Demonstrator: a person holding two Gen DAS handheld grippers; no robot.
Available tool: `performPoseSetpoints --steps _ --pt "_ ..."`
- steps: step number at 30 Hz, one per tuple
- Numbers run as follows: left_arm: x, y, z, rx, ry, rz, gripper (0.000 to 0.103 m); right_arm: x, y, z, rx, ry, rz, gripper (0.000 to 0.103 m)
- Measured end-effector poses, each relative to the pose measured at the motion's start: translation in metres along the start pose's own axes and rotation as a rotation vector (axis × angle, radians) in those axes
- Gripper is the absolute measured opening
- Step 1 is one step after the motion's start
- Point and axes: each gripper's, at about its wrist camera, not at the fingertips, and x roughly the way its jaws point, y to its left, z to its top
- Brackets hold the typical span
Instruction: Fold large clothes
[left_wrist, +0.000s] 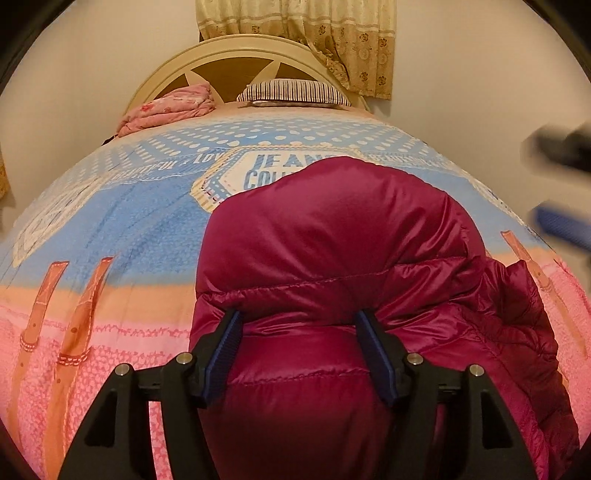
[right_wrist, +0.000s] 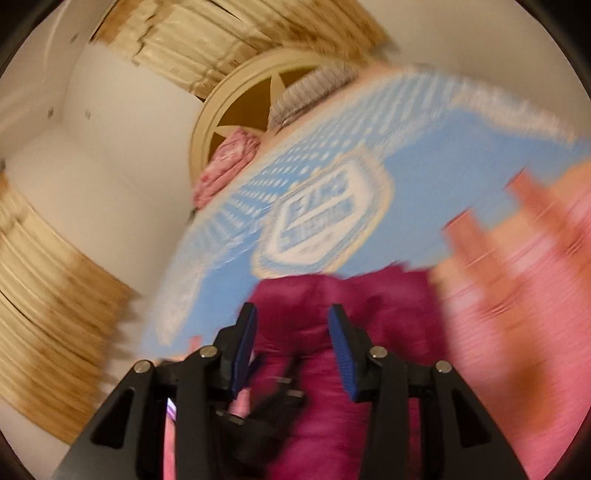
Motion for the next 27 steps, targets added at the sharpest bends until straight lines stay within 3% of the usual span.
performPoseSetpoints --steps 5,8,13,17,20,22,24,27 --pt "0.000 0.006 0.000 -0.026 -0.003 -0.038 0.066 0.058 -0.023 -0.014 -0.061 -0.001 -0.256 0.044" --pt "0.002 0.003 0.001 -0.017 -0.002 -0.038 0.067 0.063 -0.046 -0.023 -0.099 0.003 -0.281 0.038" --pt "0.000 0.001 0.005 -0.011 0.007 -0.066 0.068 0.073 -0.037 -0.035 -0.331 -0.017 -0.397 0.041" --pt "-0.001 0.016 0.027 -0.095 -0.007 -0.145 0.068 0.079 -0.045 -0.035 -0.326 -0.005 -0.399 0.042" --pt "0.015 0.019 0.049 -0.099 0.007 -0.088 0.068 0.078 -0.054 -0.034 -0.289 0.003 -0.361 0.042" --pt "0.036 0.020 0.056 -0.103 0.048 -0.073 0.074 0.081 -0.054 -0.033 -0.288 0.014 -0.364 0.043" --pt "0.054 0.026 0.054 -0.139 0.080 -0.083 0.087 0.085 -0.052 -0.034 -0.302 0.029 -0.384 0.044" --pt "0.073 0.041 0.044 -0.255 0.128 -0.162 0.092 0.089 -0.052 -0.033 -0.305 0.032 -0.399 0.045"
